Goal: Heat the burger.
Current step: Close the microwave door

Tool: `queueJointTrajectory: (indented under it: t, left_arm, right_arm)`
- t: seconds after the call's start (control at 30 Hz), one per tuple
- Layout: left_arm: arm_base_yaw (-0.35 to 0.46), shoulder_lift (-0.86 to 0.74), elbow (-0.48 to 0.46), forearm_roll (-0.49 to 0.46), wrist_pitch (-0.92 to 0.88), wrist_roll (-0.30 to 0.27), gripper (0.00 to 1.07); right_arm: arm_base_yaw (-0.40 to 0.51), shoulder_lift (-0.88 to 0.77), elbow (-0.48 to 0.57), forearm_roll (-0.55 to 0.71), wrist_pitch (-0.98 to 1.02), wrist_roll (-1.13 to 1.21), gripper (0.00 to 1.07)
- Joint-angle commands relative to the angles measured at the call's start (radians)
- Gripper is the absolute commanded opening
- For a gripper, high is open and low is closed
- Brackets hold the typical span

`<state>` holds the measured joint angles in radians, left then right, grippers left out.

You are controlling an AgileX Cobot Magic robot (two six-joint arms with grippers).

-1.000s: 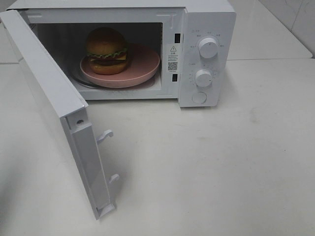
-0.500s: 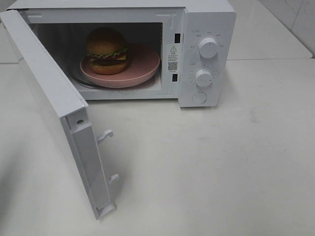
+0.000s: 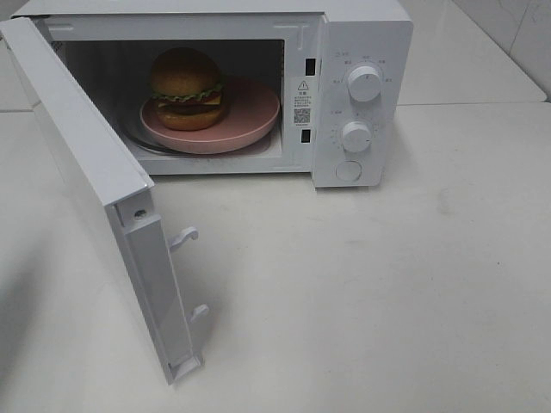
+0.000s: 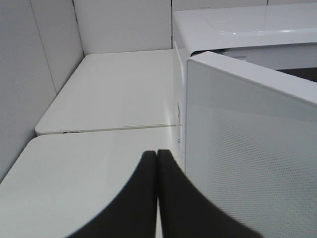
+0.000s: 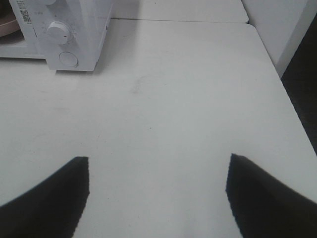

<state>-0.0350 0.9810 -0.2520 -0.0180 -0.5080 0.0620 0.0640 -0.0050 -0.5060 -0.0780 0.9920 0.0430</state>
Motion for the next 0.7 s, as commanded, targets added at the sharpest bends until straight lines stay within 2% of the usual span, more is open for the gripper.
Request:
queueJointTrajectory:
  t: [0.03, 0.07, 0.1, 0.13, 0.17, 0.2, 0.4, 0.53, 0.7]
  left_arm:
    - [0.0, 0.054, 0.006, 0.078, -0.081, -0.072, 0.0]
    - [0.0, 0.101, 0.006, 0.162, -0.127, -0.114, 0.0]
    - [0.0, 0.126, 0.006, 0.202, -0.144, -0.136, 0.0]
    - [0.0, 0.126, 0.006, 0.202, -0.144, -0.136, 0.0]
    - [0.0, 0.171, 0.006, 0.253, -0.171, -0.174, 0.0]
    - [0.0, 0.189, 0.006, 0.266, -0.185, -0.189, 0.0]
    - [0.0, 0.302, 0.006, 0.294, -0.315, -0.202, 0.0]
    - [0.0, 0.394, 0.006, 0.351, -0.387, -0.246, 0.0]
    - [0.0, 0.459, 0.003, 0.395, -0.5, -0.248, 0.0]
  right_arm:
    - [-0.005, -0.03, 0.004, 0.001, 0.003, 0.003, 0.75]
    - [-0.005, -0.03, 0.004, 0.001, 0.003, 0.003, 0.75]
    - [-0.005, -0.03, 0.004, 0.001, 0.003, 0.003, 0.75]
    - [-0.005, -0.03, 0.004, 0.001, 0.003, 0.003, 0.75]
    - [-0.005, -0.03, 0.004, 0.001, 0.003, 0.003, 0.75]
    - [-0.005, -0.03, 0.004, 0.001, 0.003, 0.003, 0.75]
    - [-0.005, -0.03, 0.004, 0.001, 0.003, 0.003, 0.75]
    - [-0.005, -0.03, 0.004, 0.001, 0.003, 0.003, 0.75]
    - [-0.005, -0.03, 0.004, 0.001, 0.003, 0.003, 0.75]
